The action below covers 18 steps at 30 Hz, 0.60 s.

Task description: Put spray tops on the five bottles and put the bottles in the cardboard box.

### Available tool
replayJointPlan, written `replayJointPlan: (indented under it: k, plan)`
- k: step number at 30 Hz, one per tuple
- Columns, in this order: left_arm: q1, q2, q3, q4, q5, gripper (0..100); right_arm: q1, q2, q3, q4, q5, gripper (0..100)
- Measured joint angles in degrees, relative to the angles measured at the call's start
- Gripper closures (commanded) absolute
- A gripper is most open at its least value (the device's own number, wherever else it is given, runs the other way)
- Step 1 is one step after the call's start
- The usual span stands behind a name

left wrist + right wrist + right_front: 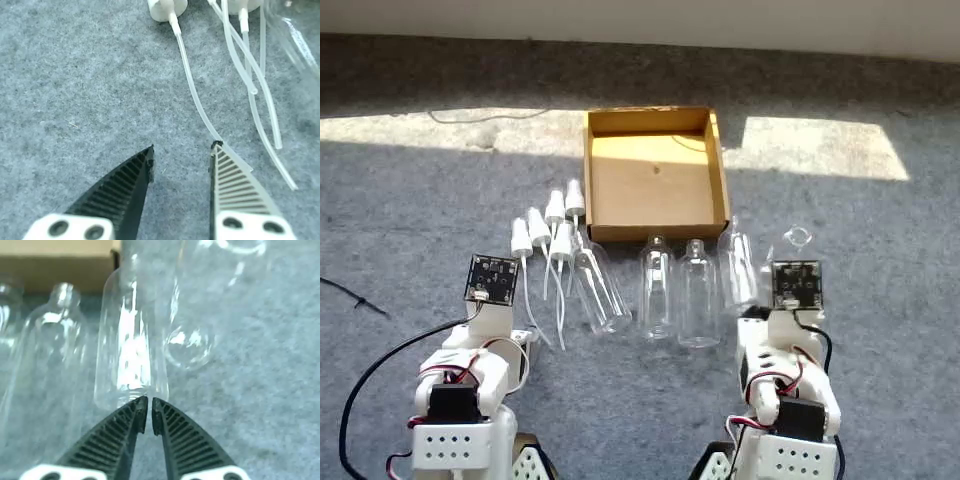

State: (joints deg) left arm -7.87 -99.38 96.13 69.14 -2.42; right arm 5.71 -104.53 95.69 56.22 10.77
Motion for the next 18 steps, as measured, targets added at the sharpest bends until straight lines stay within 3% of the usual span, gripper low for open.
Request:
replayJointPlan:
  k: [7, 14, 18]
  plan:
    - [0.0, 0.0, 0.0, 0.0, 0.0, 82, 3.6, 0.0, 0.0, -6.5, 0.0, 99.2]
    - [0.0, 0.0, 0.0, 0.0, 0.0, 82, 3.6, -0.1, -9.5, 3.4, 2.6, 98.9]
    - [0.0, 0.0, 0.0, 0.0, 0.0, 82, 3.6, -0.4, -15.2, 7.4, 2.8, 93.0]
